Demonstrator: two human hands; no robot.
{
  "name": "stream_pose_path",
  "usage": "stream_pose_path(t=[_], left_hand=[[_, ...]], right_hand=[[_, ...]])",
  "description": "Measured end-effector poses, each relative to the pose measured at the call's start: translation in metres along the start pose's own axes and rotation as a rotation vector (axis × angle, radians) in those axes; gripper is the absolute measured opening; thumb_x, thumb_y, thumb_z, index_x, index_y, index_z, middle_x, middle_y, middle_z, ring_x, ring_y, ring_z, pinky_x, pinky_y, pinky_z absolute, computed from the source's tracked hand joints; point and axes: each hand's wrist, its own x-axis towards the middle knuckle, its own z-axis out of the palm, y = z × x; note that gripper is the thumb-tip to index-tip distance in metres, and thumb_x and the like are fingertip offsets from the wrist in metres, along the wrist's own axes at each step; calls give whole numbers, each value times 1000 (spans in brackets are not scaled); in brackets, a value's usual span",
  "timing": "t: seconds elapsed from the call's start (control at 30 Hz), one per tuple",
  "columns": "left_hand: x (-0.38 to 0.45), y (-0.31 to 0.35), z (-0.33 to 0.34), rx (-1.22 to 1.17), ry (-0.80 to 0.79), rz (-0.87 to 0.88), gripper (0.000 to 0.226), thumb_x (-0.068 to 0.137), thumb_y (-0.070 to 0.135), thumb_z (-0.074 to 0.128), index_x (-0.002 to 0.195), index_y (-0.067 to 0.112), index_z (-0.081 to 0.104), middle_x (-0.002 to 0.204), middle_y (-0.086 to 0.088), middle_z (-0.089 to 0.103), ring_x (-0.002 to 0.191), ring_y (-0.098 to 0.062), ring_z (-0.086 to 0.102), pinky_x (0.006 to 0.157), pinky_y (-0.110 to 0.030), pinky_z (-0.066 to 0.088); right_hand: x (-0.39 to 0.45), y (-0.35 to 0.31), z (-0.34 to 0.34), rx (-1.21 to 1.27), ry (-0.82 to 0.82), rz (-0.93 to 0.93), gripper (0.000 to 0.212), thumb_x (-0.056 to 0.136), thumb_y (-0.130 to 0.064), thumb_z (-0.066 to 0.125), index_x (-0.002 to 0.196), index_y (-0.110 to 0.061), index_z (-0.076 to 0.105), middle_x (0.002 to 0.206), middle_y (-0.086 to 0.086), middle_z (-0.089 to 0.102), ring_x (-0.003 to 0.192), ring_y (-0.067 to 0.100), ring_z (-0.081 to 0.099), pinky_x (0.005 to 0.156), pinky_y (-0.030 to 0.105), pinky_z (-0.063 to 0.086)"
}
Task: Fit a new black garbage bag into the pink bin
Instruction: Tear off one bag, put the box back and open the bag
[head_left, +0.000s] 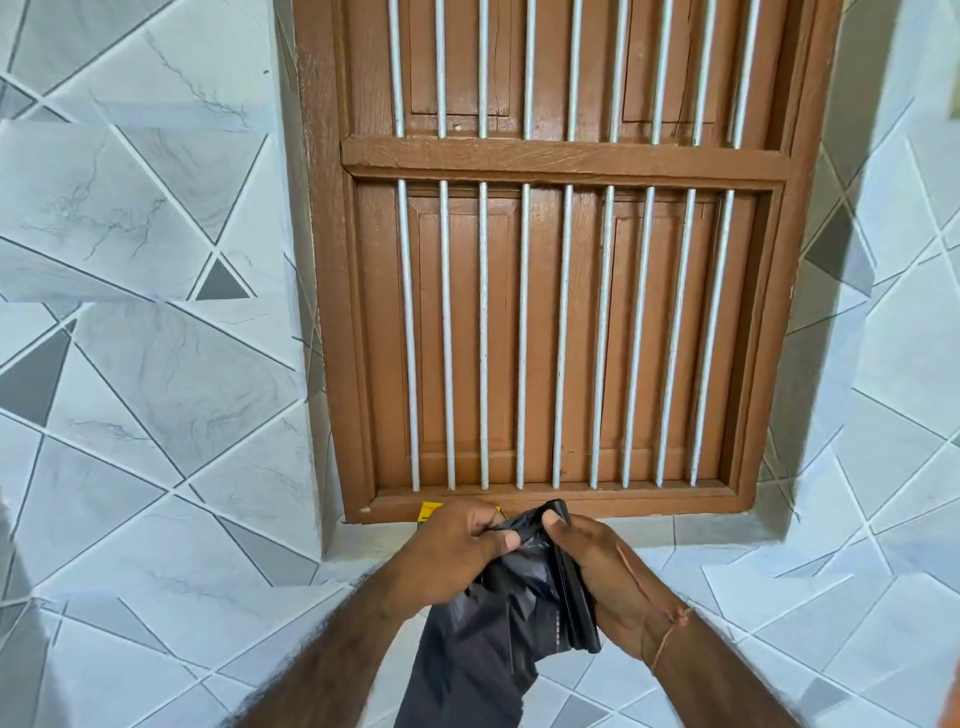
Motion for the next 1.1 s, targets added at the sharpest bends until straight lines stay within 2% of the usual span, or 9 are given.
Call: stream_pose_path(t=[0.07, 0.13, 0.3, 0.43, 0.5, 0.63, 0.77, 0.93, 1.1], left_hand=[[0, 3, 1, 0, 39, 35, 37, 94, 29, 56, 63, 8, 53, 62, -2, 41, 56, -9, 37, 47, -17, 28], [-1, 5, 4, -40, 72, 64, 37, 96, 29, 53, 63, 13, 48, 61, -2, 36, 55, -8, 33, 48, -18, 26], [4, 4, 10, -68, 77, 56, 37, 97, 25, 50, 76, -4, 57, 68, -8, 52, 64, -13, 46, 58, -25, 36], [6, 0, 17, 34, 204, 74, 29, 96, 26, 52, 77, 8, 64, 75, -12, 66, 66, -18, 57, 63, -30, 45], [5, -4, 23, 70, 290, 82, 28, 95, 28, 52, 76, 11, 63, 72, -6, 66, 69, -21, 59, 64, -35, 48], [-2, -15, 33, 63, 442, 66, 28, 95, 28, 52, 72, 14, 59, 62, 2, 59, 62, -14, 53, 57, -26, 41], [-5, -27, 36, 117, 543, 52, 33, 96, 36, 46, 73, 15, 56, 66, -1, 62, 67, -21, 57, 59, -36, 47], [-13, -33, 29, 159, 602, 33, 31, 96, 38, 45, 72, 20, 55, 64, 3, 61, 65, -21, 57, 60, -39, 48], [-41, -46, -2, 109, 734, 20, 28, 95, 30, 44, 74, 19, 59, 66, 4, 63, 65, -22, 57, 62, -37, 45]], right_hand=[[1, 0, 3, -5, 31, -42, 35, 96, -31, 50, 103, -3, 71, 104, 21, 74, 99, 36, 69, 91, 44, 55], [3, -2, 7, -17, 72, -72, 34, 96, -31, 51, 101, -3, 71, 99, 20, 75, 93, 34, 72, 80, 39, 58], [11, -6, 14, 12, 186, -62, 31, 92, -31, 58, 92, -2, 69, 85, 19, 75, 76, 29, 72, 65, 35, 59], [16, -4, 18, 46, 204, -68, 31, 93, -32, 57, 89, -2, 66, 82, 19, 73, 74, 29, 71, 72, 40, 59], [19, -2, 20, 64, 208, -59, 31, 94, -30, 56, 90, 0, 63, 79, 18, 71, 71, 27, 69, 69, 38, 58], [25, 5, 28, 101, 197, -33, 34, 94, -30, 55, 92, 3, 61, 79, 19, 67, 68, 24, 67, 59, 31, 56], [32, 11, 40, 111, 225, -14, 38, 95, -30, 54, 96, 8, 59, 78, 19, 66, 69, 25, 64, 58, 30, 56], [39, 19, 60, 86, 272, -33, 28, 94, -29, 55, 76, -8, 58, 59, 6, 58, 53, 17, 55, 50, 26, 47], [53, 16, 13, 145, 629, 24, 33, 95, -34, 48, 66, -19, 43, 46, -2, 36, 39, 12, 31, 38, 19, 27]])
